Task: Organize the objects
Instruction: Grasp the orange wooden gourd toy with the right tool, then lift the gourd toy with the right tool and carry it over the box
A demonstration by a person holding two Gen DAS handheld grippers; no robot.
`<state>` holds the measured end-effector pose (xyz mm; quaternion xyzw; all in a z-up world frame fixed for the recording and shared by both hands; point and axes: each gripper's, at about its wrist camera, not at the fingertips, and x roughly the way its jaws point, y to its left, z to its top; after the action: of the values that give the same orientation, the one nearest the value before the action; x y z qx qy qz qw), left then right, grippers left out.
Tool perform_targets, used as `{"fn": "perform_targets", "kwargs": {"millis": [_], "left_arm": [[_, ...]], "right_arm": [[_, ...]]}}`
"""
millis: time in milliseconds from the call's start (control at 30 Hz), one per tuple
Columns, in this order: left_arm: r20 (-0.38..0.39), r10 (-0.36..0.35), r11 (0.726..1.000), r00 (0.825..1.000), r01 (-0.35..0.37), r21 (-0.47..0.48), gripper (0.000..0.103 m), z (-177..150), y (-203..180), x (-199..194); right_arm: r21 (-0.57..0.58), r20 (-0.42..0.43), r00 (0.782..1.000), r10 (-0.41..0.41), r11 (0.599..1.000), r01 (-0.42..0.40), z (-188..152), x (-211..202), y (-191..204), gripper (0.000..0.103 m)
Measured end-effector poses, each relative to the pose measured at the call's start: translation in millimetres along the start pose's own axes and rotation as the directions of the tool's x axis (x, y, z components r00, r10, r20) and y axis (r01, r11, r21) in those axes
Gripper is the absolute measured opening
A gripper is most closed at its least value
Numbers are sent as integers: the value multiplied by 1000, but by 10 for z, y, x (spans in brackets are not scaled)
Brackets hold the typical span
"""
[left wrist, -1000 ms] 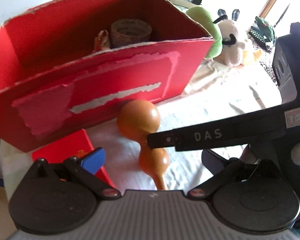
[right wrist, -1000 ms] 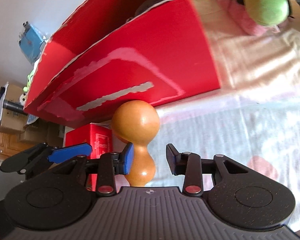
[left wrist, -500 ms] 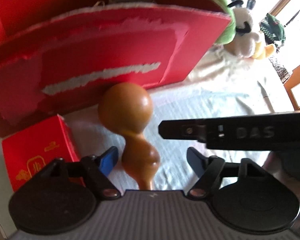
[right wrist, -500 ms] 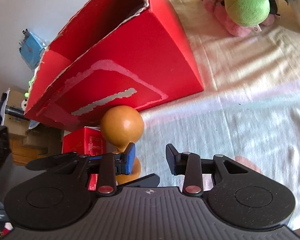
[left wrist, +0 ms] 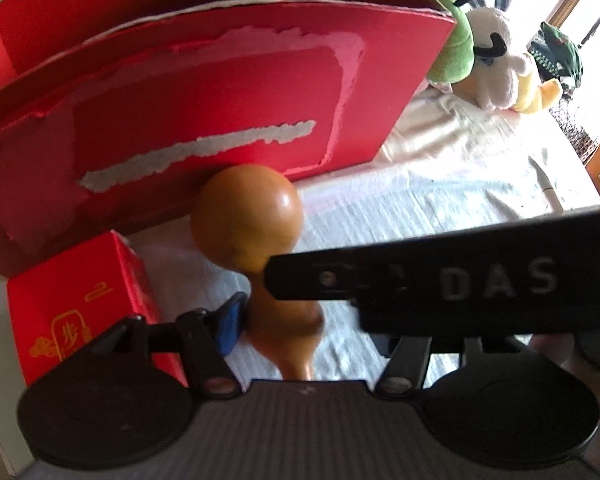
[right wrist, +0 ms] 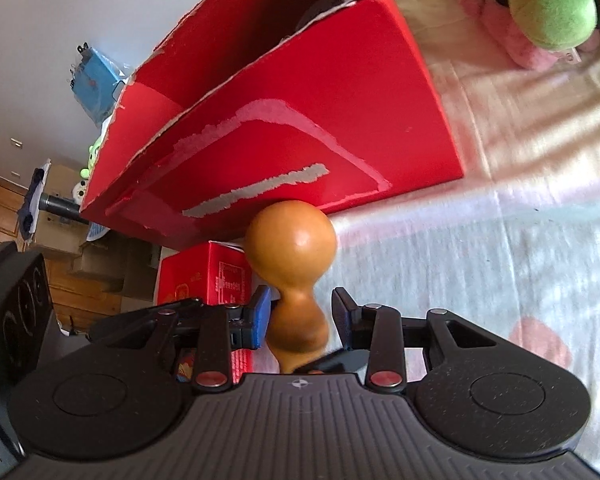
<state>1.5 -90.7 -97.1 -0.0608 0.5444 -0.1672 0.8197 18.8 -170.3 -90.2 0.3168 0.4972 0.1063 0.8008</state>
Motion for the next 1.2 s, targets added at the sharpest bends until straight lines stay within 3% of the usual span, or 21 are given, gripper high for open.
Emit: {"fn": "perform_targets", "kwargs": {"millis": [167,300,467,833,1200], "left_arm": [[-9,72,997,997,-72,25,57,59,-52,33],[-21,84,996,996,-83,32,57,91,-55,40],[-22,92,995,996,-91,42,58,103,-50,40],[-43,60,996,997,-56,76,55,159,-256,63],[-67,30,987,997,-19,159,54,257,-530,124]], "right_arm": [[43,-24,1000,15,999,-14,13,120,-76,38],[99,-34,997,65,993,-61,14,151,-174,34],[82,-31,997,73,994,-70,-6,147,-159,32],[44,-7,999,34,998,-34,8,48,-144,31],[108,0,1000,21,994,-20,18,-113,-341,31]]}}
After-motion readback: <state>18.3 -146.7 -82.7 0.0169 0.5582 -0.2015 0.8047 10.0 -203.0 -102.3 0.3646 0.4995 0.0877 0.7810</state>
